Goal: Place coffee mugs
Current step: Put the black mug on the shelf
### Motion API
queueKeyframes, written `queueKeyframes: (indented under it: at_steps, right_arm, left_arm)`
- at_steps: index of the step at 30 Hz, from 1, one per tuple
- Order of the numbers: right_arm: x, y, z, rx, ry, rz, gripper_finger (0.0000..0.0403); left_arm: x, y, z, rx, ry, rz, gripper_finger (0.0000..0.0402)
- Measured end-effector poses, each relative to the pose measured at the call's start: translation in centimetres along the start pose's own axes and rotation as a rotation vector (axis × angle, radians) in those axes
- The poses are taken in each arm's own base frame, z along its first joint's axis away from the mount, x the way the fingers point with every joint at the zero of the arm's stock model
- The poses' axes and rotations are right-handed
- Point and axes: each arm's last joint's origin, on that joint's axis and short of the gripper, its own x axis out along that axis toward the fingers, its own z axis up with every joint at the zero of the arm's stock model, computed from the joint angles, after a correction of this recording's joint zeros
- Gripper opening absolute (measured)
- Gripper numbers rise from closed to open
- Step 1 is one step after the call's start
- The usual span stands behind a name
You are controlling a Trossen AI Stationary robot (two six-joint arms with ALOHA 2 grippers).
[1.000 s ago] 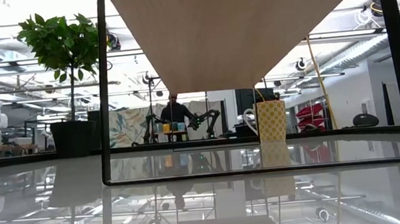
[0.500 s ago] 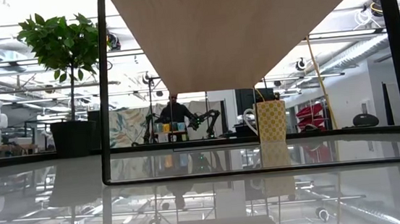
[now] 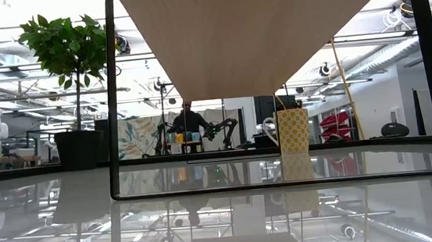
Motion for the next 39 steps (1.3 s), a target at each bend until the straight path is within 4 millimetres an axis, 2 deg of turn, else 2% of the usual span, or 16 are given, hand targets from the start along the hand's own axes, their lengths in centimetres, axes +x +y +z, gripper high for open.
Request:
queueKeyframes:
  at_steps: [3, 7, 11, 22, 31, 39]
  right_arm:
    - [1.0, -0.3, -0.5, 0.027, 0.026, -0.01, 0.0085]
    - [1.3, -0.2, -0.8, 0.036, 0.037, -0.008, 0.0033]
    - [1.4, -0.4, -1.0, 0.038, 0.053, -0.018, 0.0004]
    - [1.1, -1.3, -2.4, 0.033, 0.195, -0.124, 0.0001]
    - [1.1, -1.4, -2.4, 0.005, 0.202, -0.124, 0.0001]
    - [1.2, -1.2, -2.2, 0.015, 0.173, -0.106, 0.0]
  left_arm:
    - [0.4, 0.1, -0.1, -0.004, 0.013, -0.003, 0.0019]
    - [1.8, -0.1, -0.3, -0.001, 0.069, -0.023, 0.0019]
    - [2.6, -0.3, -0.4, 0.01, 0.099, -0.034, 0.0019]
    - [3.8, -0.3, -0.8, -0.038, 0.156, -0.025, 0.0022]
    - [5.0, -0.5, -1.3, -0.032, 0.208, -0.035, 0.0055]
    - [5.0, -0.4, -1.3, -0.028, 0.221, 0.006, 0.0094]
